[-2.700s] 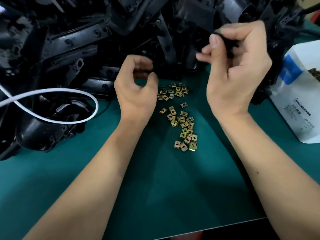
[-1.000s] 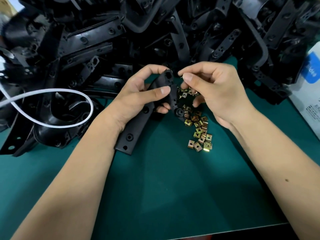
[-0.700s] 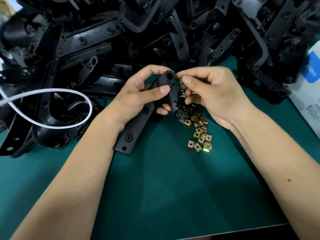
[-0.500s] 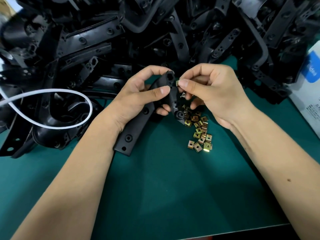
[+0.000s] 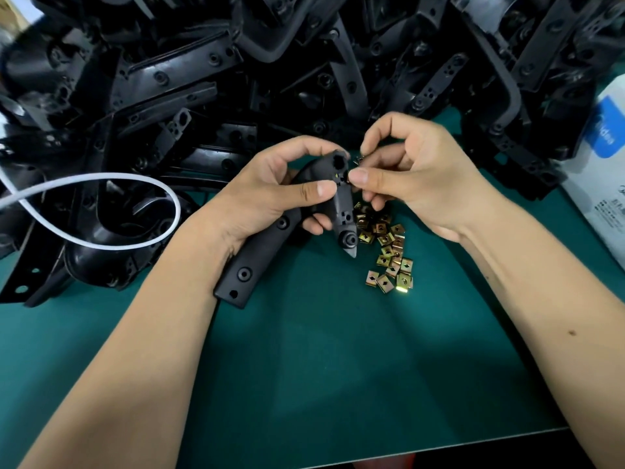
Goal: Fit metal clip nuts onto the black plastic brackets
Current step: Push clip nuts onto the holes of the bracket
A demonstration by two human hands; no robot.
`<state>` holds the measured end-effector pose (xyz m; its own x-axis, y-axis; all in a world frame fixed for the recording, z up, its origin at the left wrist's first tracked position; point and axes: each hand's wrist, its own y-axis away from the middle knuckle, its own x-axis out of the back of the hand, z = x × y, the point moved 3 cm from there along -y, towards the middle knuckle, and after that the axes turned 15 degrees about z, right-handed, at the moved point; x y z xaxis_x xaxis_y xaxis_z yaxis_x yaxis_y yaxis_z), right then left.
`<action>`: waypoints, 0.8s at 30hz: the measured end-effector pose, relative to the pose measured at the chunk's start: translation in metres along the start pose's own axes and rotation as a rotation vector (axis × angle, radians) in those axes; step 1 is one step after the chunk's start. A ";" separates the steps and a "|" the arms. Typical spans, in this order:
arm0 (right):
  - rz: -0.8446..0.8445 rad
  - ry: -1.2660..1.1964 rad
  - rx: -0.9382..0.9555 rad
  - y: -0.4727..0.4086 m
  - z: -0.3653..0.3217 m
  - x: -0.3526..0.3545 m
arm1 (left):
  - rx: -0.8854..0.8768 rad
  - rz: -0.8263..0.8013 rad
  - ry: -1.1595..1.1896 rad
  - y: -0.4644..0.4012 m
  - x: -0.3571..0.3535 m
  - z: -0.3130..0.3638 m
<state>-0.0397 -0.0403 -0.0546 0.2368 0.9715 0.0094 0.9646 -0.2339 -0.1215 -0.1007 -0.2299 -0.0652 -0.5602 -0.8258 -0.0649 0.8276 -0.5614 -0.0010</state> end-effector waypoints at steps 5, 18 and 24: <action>-0.166 0.022 -0.020 0.000 -0.004 0.007 | 0.016 -0.075 -0.025 0.002 -0.003 -0.001; -0.047 -0.022 -0.052 -0.002 0.004 -0.002 | 0.024 -0.004 -0.014 -0.002 -0.008 -0.001; 0.079 0.396 0.072 -0.007 0.006 0.012 | 0.005 0.078 0.100 -0.002 0.000 -0.001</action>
<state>-0.0440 -0.0265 -0.0601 0.3498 0.8576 0.3770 0.9344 -0.2904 -0.2063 -0.1019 -0.2285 -0.0664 -0.4874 -0.8578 -0.1634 0.8683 -0.4959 0.0133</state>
